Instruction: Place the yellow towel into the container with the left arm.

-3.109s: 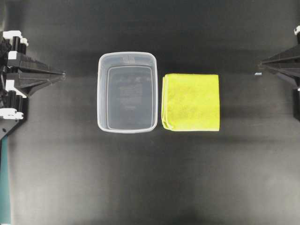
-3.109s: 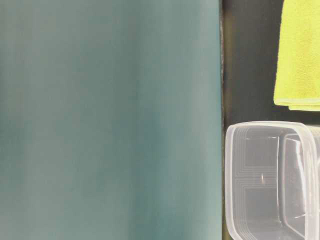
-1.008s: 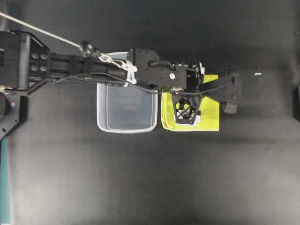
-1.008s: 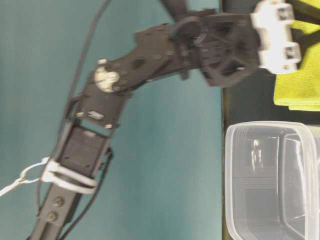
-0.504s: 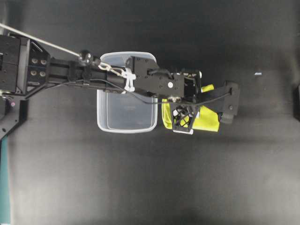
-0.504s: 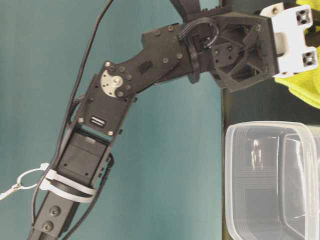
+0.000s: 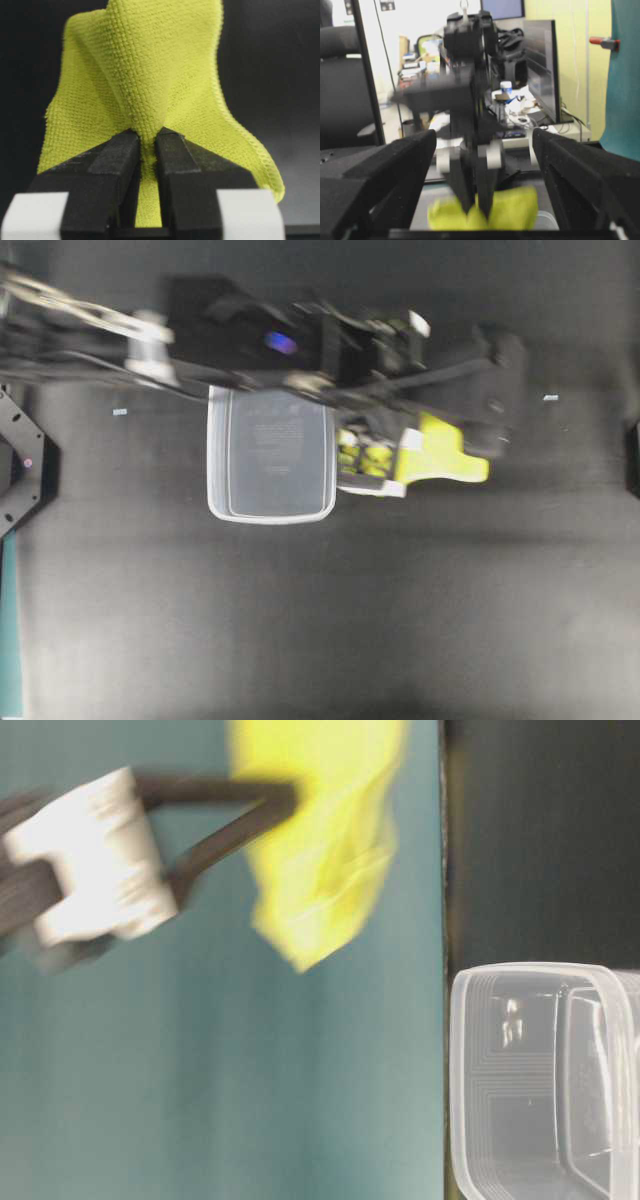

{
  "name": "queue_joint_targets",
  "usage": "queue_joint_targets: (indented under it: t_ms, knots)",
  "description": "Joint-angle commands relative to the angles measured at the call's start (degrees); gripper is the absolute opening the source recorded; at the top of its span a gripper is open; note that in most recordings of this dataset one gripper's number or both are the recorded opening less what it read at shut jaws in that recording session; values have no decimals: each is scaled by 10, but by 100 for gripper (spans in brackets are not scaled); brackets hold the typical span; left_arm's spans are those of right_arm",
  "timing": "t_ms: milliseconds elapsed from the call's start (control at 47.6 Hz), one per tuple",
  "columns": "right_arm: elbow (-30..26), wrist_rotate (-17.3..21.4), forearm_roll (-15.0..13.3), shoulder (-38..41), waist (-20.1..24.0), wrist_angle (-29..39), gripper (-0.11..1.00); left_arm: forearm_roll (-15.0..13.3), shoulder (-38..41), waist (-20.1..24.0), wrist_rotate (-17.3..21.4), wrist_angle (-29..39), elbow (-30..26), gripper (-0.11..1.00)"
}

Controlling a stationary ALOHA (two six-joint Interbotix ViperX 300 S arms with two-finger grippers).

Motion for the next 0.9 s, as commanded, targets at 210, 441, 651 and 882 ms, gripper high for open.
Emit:
queue_joint_targets:
  t_ms: [210,441,651,882]
  knots:
    - [-6,-2,0,5,1,-6,76,2,-135,7,-4,-24,172,7]
    - [-5,-1,0,4,1,-5,76,2,-197,18,-4,-129,319,7]
    - [-4,2,0,4,2,-4,76,2,-209,22,2,-181,375,7]
    - [-4,2,0,4,2,-4,76,2,-201,27,2,-197,403,7]
